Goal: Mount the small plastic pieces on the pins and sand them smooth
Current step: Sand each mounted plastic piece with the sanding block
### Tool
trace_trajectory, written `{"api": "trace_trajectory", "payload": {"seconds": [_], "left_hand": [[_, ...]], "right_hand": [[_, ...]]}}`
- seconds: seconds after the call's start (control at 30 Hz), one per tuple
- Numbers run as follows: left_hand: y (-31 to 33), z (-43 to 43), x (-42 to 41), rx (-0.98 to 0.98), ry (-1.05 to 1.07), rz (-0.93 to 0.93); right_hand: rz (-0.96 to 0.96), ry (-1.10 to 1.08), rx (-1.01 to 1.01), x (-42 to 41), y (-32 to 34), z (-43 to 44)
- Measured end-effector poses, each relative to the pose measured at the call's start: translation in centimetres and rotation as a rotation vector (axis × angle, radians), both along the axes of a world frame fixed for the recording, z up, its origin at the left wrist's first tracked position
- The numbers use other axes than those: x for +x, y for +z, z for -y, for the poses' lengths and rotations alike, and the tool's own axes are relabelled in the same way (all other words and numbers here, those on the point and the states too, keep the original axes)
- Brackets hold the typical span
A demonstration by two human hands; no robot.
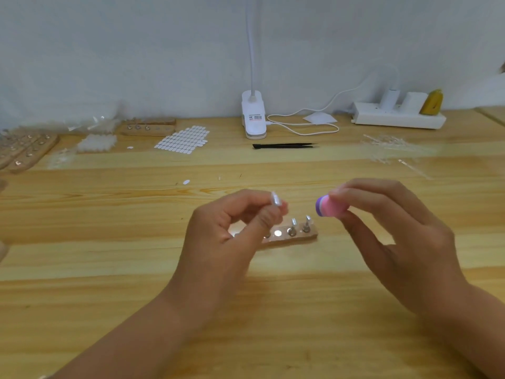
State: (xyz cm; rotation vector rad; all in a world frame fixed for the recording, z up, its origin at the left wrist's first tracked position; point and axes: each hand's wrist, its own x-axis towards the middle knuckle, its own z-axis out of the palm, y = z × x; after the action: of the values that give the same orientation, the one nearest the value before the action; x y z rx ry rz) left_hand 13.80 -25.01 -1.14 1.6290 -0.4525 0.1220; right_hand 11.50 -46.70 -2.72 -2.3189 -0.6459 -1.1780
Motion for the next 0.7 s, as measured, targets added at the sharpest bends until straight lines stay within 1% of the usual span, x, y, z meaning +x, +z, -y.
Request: {"api": "trace_trajectory", "payload": {"seconds": [0.07,0.17,0.27,0.37,0.5,0.57,0.7], "left_hand": [[-0.4,0.2,0.5,0.122,0.061,0.063],[-1.1,0.9,0.9,0.287,0.078,0.117],[-1.6,1.5,1.1,0.457,0.100,0.099],[-1.9,1.6,1.4,0.492,0.080,0.032],[-1.8,1.6,1.5,0.522,0.082,0.032],[-1.8,1.6,1.6,0.561,0.097,0.054],[-2.0,1.6,2.0,0.642,0.145,0.117]], "right_hand": [[-0.002,0.053,-0.033,-0.3,-0.3,-0.5],[-0.003,0.077,-0.072,-0.3,-0.4,-0.7],[-0.011,0.047,-0.056,-0.2,-0.3,-0.6],[-0.017,0.033,-0.044,-0.2,-0.4,-0.6],[-0.044,0.033,-0.053,-0.2,-0.6,-0.8],[-0.100,0.021,-0.057,-0.1,-0.6,-0.9],[-0.251,-0.056,-0.004,0.1,-0.6,-1.1]]}}
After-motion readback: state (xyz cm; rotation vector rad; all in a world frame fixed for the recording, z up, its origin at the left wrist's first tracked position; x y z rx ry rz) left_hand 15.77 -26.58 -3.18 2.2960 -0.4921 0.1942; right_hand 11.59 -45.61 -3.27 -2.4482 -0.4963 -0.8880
